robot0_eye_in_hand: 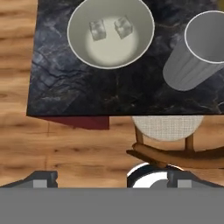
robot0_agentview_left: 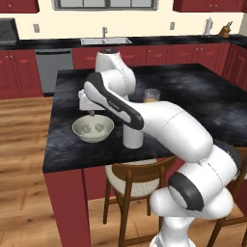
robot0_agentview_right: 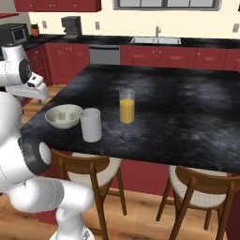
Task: There are two ice cubes in the ice bowl. Place both ice cubes in the glass cup.
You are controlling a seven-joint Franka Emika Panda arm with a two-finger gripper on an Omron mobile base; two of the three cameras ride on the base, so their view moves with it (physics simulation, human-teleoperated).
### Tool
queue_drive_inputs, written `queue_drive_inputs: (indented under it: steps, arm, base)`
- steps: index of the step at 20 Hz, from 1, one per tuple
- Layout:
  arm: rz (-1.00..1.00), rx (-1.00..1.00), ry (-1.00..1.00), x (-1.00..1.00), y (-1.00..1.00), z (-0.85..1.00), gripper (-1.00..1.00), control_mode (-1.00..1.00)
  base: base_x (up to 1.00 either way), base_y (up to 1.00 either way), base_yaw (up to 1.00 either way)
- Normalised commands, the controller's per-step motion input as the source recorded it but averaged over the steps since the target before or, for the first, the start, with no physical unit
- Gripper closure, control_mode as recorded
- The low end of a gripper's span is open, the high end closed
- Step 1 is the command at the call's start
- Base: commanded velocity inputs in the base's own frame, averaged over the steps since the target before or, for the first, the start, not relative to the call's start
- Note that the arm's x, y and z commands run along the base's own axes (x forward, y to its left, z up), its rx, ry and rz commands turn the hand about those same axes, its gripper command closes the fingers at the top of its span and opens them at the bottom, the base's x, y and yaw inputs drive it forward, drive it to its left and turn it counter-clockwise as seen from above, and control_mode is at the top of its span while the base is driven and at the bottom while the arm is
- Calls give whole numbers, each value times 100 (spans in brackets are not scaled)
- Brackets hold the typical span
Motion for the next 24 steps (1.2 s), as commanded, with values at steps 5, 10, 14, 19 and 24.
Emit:
queue_drive_inputs:
  steps: [5,10,14,19,24]
  arm:
    - [-1,-4,4,44,20,-32,-100,-100]
    - [0,-10,5,56,9,-37,-100,-100]
    - [0,-5,8,55,1,-45,-100,-100]
    - [0,-1,9,37,0,-56,-100,-100]
    - [0,0,6,39,0,-49,-100,-100]
  base:
    - [0,0,0]
    - [0,0,0]
    - [0,0,0]
    - [0,0,0]
    - [0,0,0]
